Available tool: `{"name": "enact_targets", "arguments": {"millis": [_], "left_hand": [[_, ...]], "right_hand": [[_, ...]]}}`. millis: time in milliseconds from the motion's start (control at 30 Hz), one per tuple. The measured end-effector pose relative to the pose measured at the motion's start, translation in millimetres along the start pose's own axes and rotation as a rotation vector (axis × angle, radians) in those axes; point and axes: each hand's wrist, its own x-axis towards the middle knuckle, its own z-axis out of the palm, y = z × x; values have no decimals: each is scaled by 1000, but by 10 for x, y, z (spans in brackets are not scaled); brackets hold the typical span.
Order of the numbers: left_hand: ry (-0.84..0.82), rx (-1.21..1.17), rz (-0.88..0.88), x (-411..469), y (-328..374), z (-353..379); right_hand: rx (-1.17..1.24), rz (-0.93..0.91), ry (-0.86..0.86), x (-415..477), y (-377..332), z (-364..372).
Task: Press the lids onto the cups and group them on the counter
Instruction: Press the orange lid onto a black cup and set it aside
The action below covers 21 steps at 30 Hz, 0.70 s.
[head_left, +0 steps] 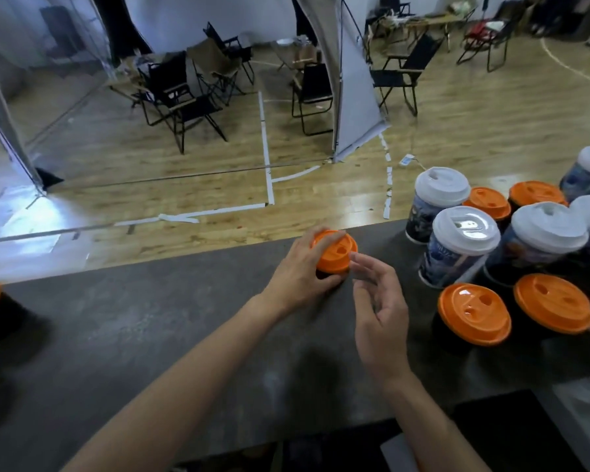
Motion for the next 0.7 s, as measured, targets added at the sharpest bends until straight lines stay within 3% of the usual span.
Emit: {"name": "enact_targets", "arguments": {"millis": [133, 267, 333, 467, 600, 700], "left_hand": [[206, -50, -93, -774, -295, -296], [296, -109, -157, -1353, -321, -423], [284, -138, -152, -1499, -309, -399], [207, -242, -191, -1604, -279, -340], [386, -689, -368, -1527, -237, -247], [449, -779, -451, -1473, -207, -130]], "right_hand": [[-91, 41, -161, -73, 226, 213], [-254, 129, -579, -251, 462, 470], [-262, 122, -683, -334, 539, 591], [-152, 108, -657, -404, 556, 655], [-130, 141, -593, -396, 514, 660], [-144, 142, -594, -404, 512, 677]]}}
